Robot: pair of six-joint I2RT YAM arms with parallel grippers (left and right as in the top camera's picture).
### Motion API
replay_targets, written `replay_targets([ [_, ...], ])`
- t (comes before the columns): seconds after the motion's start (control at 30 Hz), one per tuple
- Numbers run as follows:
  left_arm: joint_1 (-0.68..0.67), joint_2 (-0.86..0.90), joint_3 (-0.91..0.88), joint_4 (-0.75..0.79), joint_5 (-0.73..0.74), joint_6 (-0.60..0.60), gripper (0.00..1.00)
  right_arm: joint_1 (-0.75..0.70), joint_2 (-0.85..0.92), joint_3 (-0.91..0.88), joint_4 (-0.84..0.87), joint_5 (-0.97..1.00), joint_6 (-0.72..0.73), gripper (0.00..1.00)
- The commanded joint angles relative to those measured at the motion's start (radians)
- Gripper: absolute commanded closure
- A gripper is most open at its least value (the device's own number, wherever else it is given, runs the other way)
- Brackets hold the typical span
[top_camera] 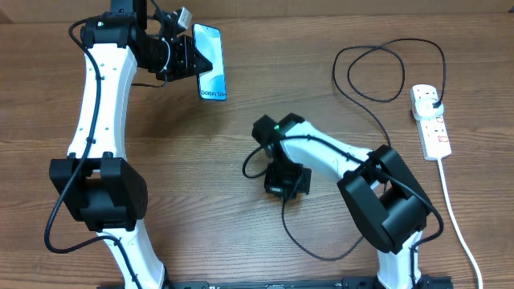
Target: Plug charger to phone and switch on socket
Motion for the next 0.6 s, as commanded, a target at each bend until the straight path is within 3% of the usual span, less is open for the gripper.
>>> replay_targets([
  [0.0,-0.002,-0.009,0.016,0.002,0.02,0.016,0.96,0.002,-0.05,-0.047,-0.036,0.056,0.016,0.96],
  [0.07,-0.002,-0.009,0.016,0.002,0.02,0.016,0.96,0.002,-0.085,-0.047,-0.061,0.071,0.004,0.86],
  [0.13,-0.002,-0.009,0.016,0.002,0.02,0.016,0.96,0.002,-0.124,-0.046,-0.077,0.087,0.0,0.69],
  [0.17,-0.002,-0.009,0.016,0.003,0.02,0.016,0.96,0.002,-0.138,-0.044,-0.08,0.087,-0.01,0.52],
  [0.2,-0.002,-0.009,0.016,0.004,0.02,0.016,0.96,0.002,-0.159,-0.04,-0.085,0.088,-0.021,0.28],
  [0.23,-0.002,-0.009,0.016,0.005,0.02,0.016,0.96,0.002,-0.179,-0.034,-0.09,0.088,-0.021,0.15],
  [0.37,-0.002,-0.009,0.016,0.005,0.02,0.016,0.96,0.001,-0.199,-0.011,-0.089,0.088,-0.041,0.13],
  [0.57,-0.002,-0.009,0.016,0.005,0.021,0.016,0.96,0.0,-0.198,-0.009,0.043,0.115,-0.129,0.06],
])
